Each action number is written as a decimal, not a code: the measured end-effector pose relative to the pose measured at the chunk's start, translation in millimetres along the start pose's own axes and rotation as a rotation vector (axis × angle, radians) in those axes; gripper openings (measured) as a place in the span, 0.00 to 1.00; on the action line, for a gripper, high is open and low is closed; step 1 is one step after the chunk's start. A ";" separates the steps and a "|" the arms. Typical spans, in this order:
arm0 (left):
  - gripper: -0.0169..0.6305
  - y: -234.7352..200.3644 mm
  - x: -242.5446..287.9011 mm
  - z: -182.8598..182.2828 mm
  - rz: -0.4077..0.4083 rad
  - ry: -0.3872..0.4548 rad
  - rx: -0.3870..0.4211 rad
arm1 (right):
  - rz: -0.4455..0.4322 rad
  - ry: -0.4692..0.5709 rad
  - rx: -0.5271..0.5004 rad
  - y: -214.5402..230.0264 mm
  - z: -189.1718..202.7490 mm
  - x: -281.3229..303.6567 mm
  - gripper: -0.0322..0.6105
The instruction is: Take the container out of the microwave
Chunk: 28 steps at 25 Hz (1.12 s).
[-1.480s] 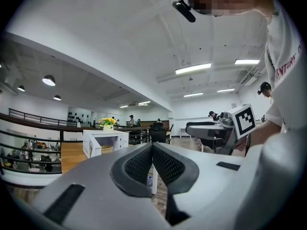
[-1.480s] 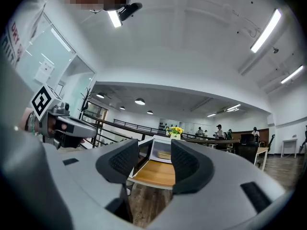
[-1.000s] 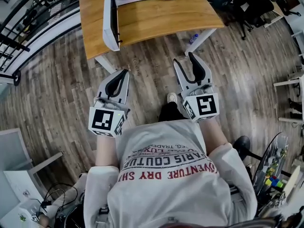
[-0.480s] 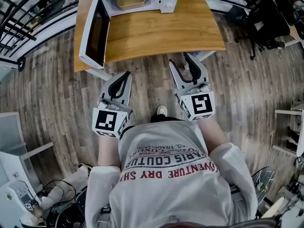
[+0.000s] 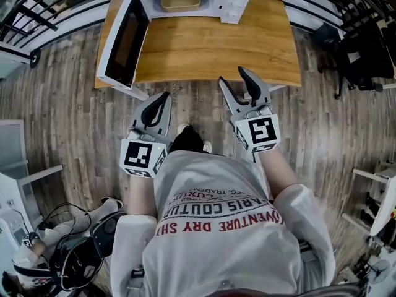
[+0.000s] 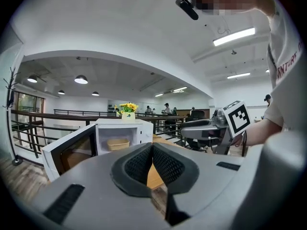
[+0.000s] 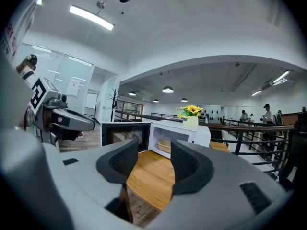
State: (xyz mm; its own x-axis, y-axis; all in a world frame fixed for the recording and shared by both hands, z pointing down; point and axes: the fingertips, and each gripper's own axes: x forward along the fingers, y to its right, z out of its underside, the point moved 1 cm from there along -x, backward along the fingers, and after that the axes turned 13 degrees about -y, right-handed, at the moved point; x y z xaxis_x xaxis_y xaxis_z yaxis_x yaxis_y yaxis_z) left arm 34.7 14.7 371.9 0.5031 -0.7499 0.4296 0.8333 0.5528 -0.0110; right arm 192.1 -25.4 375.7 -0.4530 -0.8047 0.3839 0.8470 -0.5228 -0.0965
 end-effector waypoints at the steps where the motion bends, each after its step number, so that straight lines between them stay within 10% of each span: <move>1: 0.05 -3.0 4.5 -1.1 -0.005 -0.001 -0.005 | -0.011 -0.006 -0.006 2.2 -0.9 8.1 0.38; 28: 0.05 -173.4 162.9 -40.3 -0.017 -0.005 -0.091 | -0.231 -0.460 -0.307 52.9 -8.1 299.6 0.38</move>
State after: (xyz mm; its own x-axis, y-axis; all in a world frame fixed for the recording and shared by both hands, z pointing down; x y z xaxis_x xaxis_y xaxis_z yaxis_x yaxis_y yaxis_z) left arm -18.6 -217.9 407.4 0.4879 -0.7570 0.4347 0.8591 0.5046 -0.0855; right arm 99.0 -296.4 478.2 -0.3909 -0.4917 0.7781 0.5909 -0.7822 -0.1974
